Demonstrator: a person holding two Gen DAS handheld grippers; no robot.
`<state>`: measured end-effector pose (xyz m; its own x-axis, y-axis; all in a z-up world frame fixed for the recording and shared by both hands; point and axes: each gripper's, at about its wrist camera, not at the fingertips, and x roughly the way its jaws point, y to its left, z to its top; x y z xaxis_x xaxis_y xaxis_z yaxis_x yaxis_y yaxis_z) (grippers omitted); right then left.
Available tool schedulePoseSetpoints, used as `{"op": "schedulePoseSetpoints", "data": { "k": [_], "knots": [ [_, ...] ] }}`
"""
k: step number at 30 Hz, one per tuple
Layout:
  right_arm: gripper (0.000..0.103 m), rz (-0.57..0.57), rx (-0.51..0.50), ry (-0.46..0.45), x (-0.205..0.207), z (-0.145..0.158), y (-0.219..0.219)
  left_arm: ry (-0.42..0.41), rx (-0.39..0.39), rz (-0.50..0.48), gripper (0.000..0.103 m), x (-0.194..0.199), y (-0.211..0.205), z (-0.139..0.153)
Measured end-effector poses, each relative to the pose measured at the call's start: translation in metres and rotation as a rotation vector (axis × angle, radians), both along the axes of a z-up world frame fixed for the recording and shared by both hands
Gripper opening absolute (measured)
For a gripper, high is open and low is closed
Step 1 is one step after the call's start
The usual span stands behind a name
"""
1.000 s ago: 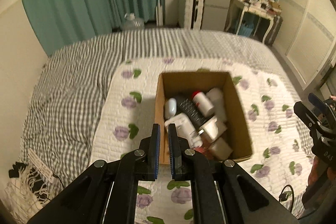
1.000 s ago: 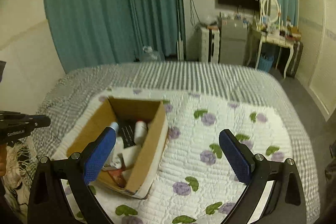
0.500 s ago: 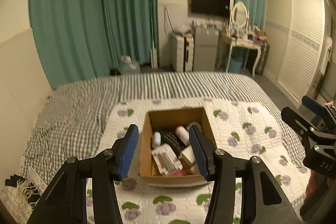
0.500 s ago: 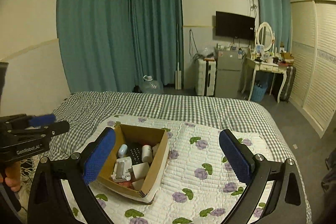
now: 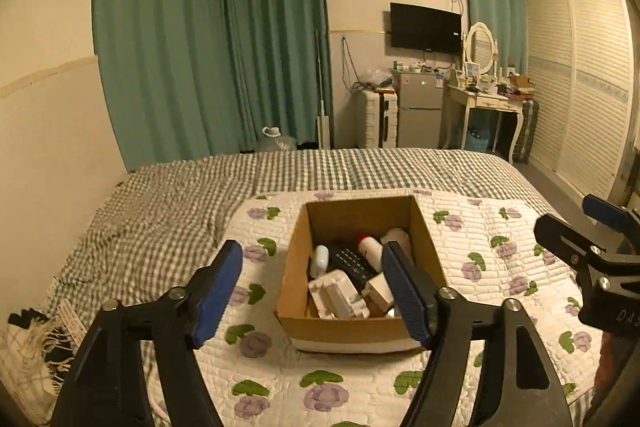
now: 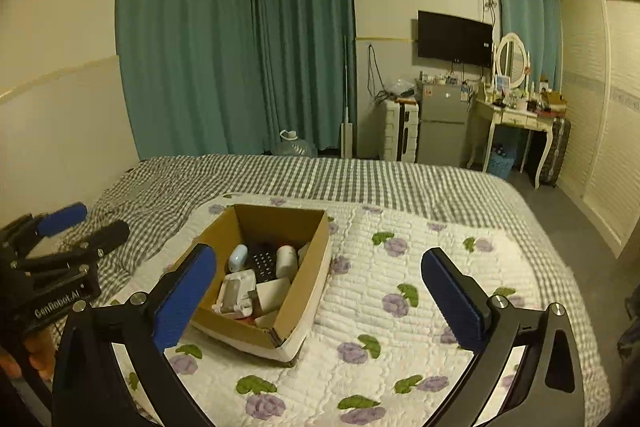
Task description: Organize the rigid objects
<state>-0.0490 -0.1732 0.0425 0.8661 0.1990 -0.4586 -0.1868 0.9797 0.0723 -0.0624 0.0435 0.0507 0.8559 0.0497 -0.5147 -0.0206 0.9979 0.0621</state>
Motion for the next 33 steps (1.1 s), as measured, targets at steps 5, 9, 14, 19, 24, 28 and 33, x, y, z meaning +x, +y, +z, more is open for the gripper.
{"op": "schedulePoseSetpoints", "data": {
  "k": [5, 9, 14, 19, 24, 28, 33],
  "knots": [
    [0.103, -0.008, -0.008, 0.017, 0.004, -0.01, 0.002, 0.014, 0.012, 0.009, 0.082, -0.002, -0.005, -0.01],
    [0.103, -0.014, -0.023, 0.015, 0.005, -0.014, 0.005, 0.044, 0.004, 0.032, 0.082, 0.004, -0.002, -0.018],
    [0.103, -0.026, -0.02, 0.026, 0.01, -0.02, 0.006, 0.074, -0.027, 0.037, 0.082, 0.01, 0.002, -0.023],
    [0.103, -0.032, -0.04, 0.04, 0.012, -0.032, 0.008, 0.068, -0.007, 0.047, 0.082, 0.012, 0.002, -0.026],
    [0.103, -0.03, -0.026, 0.046, 0.014, -0.034, 0.006, 0.075, 0.002, 0.044, 0.082, 0.01, 0.0, -0.027],
    [0.103, -0.033, -0.023, 0.042, 0.014, -0.034, 0.006, 0.071, 0.005, 0.039, 0.082, 0.01, -0.002, -0.026],
    [0.103, -0.042, -0.023, 0.05, 0.014, -0.033, 0.004, 0.077, 0.022, 0.032, 0.082, 0.011, -0.007, -0.025]
  ]
}}
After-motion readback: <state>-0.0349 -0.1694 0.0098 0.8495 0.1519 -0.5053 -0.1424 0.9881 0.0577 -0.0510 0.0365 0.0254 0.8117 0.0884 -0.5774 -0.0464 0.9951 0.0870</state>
